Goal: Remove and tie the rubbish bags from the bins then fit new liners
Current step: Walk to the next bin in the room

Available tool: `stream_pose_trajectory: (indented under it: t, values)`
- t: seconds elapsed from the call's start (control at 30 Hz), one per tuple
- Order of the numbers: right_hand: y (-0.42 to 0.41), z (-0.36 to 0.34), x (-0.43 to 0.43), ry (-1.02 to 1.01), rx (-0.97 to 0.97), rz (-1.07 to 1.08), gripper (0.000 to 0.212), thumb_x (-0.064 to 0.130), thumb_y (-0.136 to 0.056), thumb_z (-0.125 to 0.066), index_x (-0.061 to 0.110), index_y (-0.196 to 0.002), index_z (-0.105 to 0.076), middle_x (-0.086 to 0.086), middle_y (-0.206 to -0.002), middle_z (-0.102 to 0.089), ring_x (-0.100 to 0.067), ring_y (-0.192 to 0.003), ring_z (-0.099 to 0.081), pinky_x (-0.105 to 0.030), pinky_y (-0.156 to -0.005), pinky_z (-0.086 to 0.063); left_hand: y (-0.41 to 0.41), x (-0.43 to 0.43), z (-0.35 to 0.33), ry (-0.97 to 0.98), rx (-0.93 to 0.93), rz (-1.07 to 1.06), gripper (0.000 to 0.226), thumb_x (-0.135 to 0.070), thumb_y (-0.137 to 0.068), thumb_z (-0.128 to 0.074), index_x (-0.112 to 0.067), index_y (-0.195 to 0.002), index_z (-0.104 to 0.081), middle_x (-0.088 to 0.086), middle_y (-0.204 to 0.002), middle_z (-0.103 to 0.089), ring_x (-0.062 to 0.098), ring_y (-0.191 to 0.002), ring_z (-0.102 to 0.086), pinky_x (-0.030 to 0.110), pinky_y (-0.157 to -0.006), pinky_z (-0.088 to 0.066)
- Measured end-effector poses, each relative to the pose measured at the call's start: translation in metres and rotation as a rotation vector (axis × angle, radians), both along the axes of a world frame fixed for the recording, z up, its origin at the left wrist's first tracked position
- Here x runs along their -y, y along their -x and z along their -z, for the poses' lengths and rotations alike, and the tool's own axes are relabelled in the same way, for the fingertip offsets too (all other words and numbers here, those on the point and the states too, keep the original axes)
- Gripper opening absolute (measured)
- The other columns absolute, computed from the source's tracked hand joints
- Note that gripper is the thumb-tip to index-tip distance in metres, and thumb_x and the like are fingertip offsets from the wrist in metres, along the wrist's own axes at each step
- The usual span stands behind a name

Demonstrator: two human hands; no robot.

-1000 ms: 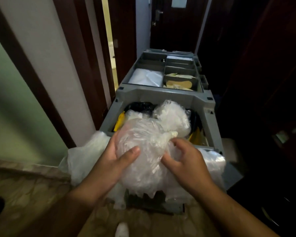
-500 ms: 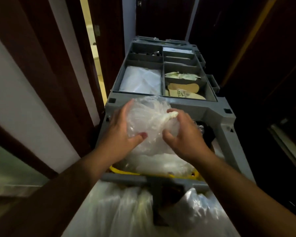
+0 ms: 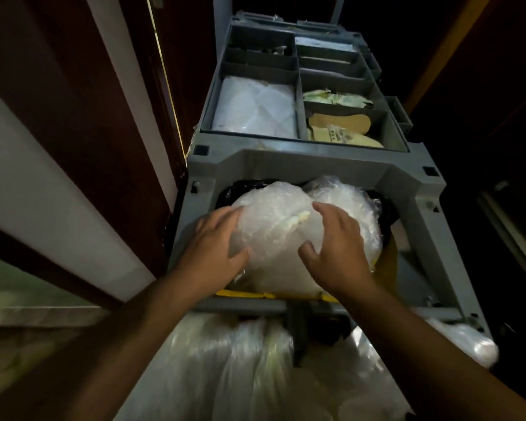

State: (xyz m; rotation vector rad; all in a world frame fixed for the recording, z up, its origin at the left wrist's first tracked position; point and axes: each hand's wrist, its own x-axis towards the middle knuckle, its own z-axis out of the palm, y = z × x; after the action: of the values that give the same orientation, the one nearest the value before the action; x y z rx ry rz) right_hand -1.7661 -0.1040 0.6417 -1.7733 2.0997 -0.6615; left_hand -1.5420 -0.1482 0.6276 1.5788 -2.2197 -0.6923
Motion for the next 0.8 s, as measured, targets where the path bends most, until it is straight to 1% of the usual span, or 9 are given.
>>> stream_pose_trajectory:
  t: [0.13, 0.27, 0.37, 0.43, 0.5, 0.53, 0.6, 0.7, 0.8]
  values:
    - [-0.009, 0.004, -0.049, 0.122, 0.019, 0.129, 0.042, 0.031, -0.085, -0.065, 0.023, -0.125, -0.056, 0.002, -0.115, -0.055, -0.02, -0.113, -0.049, -0.03, -0.09, -0.038, -0.012, -0.032, -0.002, 0.001, -0.06, -0.097, 0.067, -0.033, -0.089, -0.066, -0.027, -0.148, -0.036, -0.003, -0.152, -0.034, 0.02, -0.139, -0.031, 0.036, -0.114, -0.031]
    - [-0.02, 0.004, -0.099, 0.095, 0.189, 0.106, 0.006, 0.029, -0.091, -0.063, 0.028, -0.088, -0.058, 0.01, -0.08, -0.059, -0.005, -0.074, -0.057, -0.022, -0.062, -0.041, -0.017, -0.082, 0.0, 0.081, -0.123, -0.093, 0.038, -0.03, -0.089, -0.066, -0.029, -0.126, -0.058, -0.009, -0.122, -0.053, 0.01, -0.112, -0.051, 0.03, -0.096, -0.046]
    - [-0.028, 0.011, -0.134, -0.101, 0.193, 0.06, 0.032, 0.038, -0.098, -0.055, 0.027, -0.068, -0.053, 0.008, -0.063, -0.057, -0.006, -0.059, -0.057, -0.016, -0.05, -0.037, -0.02, -0.121, 0.005, 0.051, -0.178, -0.055, 0.025, -0.032, -0.09, -0.064, -0.033, -0.115, -0.065, -0.018, -0.102, -0.059, 0.002, -0.097, -0.056, 0.029, -0.087, -0.05]
    - [-0.029, 0.027, -0.153, -0.31, 0.271, 0.037, 0.036, 0.054, -0.096, -0.052, 0.026, -0.075, -0.06, 0.006, -0.069, -0.064, -0.006, -0.062, -0.063, -0.013, -0.054, -0.046, -0.021, -0.145, 0.012, 0.045, -0.176, -0.022, 0.027, -0.036, -0.091, -0.06, -0.034, -0.118, -0.065, -0.019, -0.107, -0.063, 0.0, -0.103, -0.055, 0.027, -0.091, -0.048]
    - [-0.03, 0.048, -0.166, -0.462, 0.344, 0.006, 0.057, 0.079, -0.082, -0.051, 0.024, -0.092, -0.066, 0.006, -0.088, -0.07, -0.007, -0.077, -0.068, -0.026, -0.066, -0.056, -0.022, -0.166, 0.016, 0.038, -0.163, -0.018, 0.031, -0.036, -0.094, -0.058, -0.034, -0.125, -0.063, -0.018, -0.117, -0.062, 0.001, -0.112, -0.051, 0.025, -0.096, -0.044]
    - [-0.032, 0.055, -0.171, -0.516, 0.374, -0.008, 0.064, 0.084, -0.076, -0.053, 0.026, -0.102, -0.064, 0.008, -0.097, -0.069, -0.01, -0.086, -0.067, -0.028, -0.069, -0.054, -0.024, -0.177, 0.017, 0.034, -0.163, -0.018, 0.032, -0.034, -0.095, -0.058, -0.034, -0.128, -0.061, -0.017, -0.121, -0.06, 0.001, -0.115, -0.049, 0.025, -0.098, -0.042]
    - [-0.041, 0.067, -0.178, -0.548, 0.368, -0.053, 0.053, 0.075, -0.079, -0.061, 0.03, -0.106, -0.066, 0.01, -0.098, -0.068, -0.01, -0.089, -0.066, -0.031, -0.073, -0.056, -0.029, -0.197, 0.017, 0.033, -0.177, -0.019, 0.034, -0.033, -0.096, -0.059, -0.036, -0.13, -0.059, -0.019, -0.124, -0.058, 0.0, -0.118, -0.048, 0.024, -0.1, -0.04]
    - [-0.053, 0.076, -0.187, -0.407, 0.209, -0.023, 0.027, 0.051, -0.09, -0.062, 0.027, -0.097, -0.07, 0.008, -0.087, -0.07, -0.013, -0.081, -0.067, -0.041, -0.079, -0.059, -0.04, -0.222, 0.013, 0.038, -0.191, -0.044, 0.034, -0.037, -0.096, -0.058, -0.039, -0.13, -0.057, -0.022, -0.123, -0.057, -0.002, -0.118, -0.047, 0.021, -0.099, -0.039]
    - [-0.057, 0.062, -0.199, -0.265, 0.247, 0.02, 0.014, 0.037, -0.097, -0.056, 0.025, -0.094, -0.061, 0.007, -0.083, -0.062, -0.015, -0.079, -0.062, -0.039, -0.076, -0.055, -0.051, -0.239, 0.01, 0.042, -0.215, -0.067, 0.035, -0.041, -0.095, -0.057, -0.04, -0.129, -0.056, -0.022, -0.123, -0.058, -0.001, -0.118, -0.049, 0.025, -0.1, -0.042]
